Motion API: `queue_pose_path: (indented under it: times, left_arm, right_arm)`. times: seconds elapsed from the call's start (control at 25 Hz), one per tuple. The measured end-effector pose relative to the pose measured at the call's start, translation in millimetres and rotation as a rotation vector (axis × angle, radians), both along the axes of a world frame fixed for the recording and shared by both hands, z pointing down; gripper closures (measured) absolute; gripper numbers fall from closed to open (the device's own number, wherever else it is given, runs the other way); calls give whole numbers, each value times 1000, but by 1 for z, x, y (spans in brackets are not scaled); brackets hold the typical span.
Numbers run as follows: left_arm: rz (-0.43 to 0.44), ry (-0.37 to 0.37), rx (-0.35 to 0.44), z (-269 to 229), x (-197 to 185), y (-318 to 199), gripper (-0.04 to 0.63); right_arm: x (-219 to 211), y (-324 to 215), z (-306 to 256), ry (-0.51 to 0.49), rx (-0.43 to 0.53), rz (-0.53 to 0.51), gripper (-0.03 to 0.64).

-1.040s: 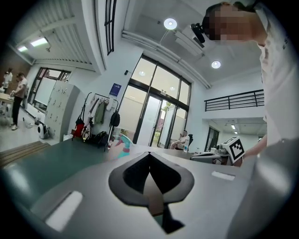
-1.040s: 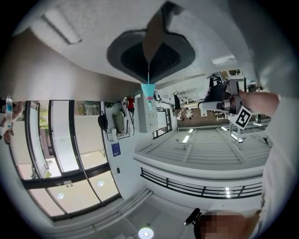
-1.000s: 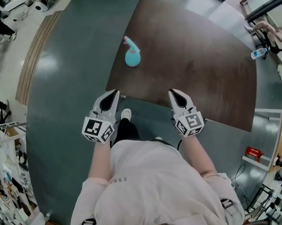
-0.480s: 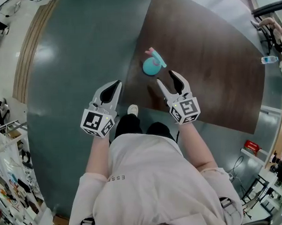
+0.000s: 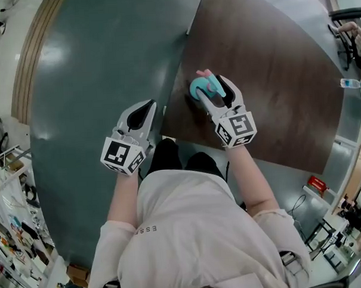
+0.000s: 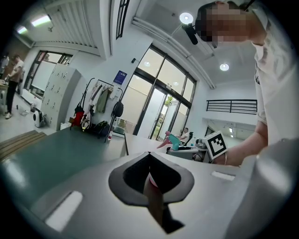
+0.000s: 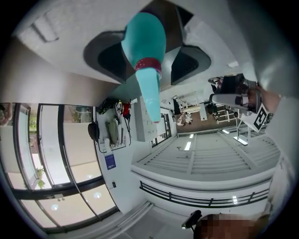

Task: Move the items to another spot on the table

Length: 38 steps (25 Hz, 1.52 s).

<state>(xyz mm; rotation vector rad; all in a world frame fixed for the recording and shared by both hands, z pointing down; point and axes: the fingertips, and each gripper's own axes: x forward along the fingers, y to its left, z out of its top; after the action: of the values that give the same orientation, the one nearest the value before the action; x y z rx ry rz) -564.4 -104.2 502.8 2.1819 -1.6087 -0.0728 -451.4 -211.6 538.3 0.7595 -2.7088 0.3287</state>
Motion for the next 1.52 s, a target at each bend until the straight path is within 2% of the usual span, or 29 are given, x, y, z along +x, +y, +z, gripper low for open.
queue_pose_path:
  times: [0.08,0.2,0.32,0.48,0.6,0.68,0.92,1.04,1.52]
  left_arm:
    - [1,-2,0,-2,-7,-5,578]
    - [-7,-3,7,-16,-23,-14,578]
    - [-2,-9,9,-25,-31,-11,578]
    - [22,-19,4,4,-18,-10,578]
    - [62,-19,14,2,-9,-13,578]
    - [121,-23,32,-6,4,-21,578]
    - [302,-30,77,-31,84,-34,578]
    - [385,-27,92,-37,130,-31,578]
    - [736,-21,139,-57,388,0,578]
  right_arm:
    - [-7,-5,0,14,3,-6,333]
    - [-19,-11,-13,36,21,-26,414]
    - [-25,-6,-22,39,29,-46,419]
    - [-14,2,6,21,32,-39,426]
    - [-9,8,-1,1,45,-16,428]
    - [4,10,-13,-11,60,23,430]
    - [73,26,-52,-66,109,115,431]
    - [115,40,-67,-62,149,161,433]
    - [370,113,-96,-21,203,465,436]
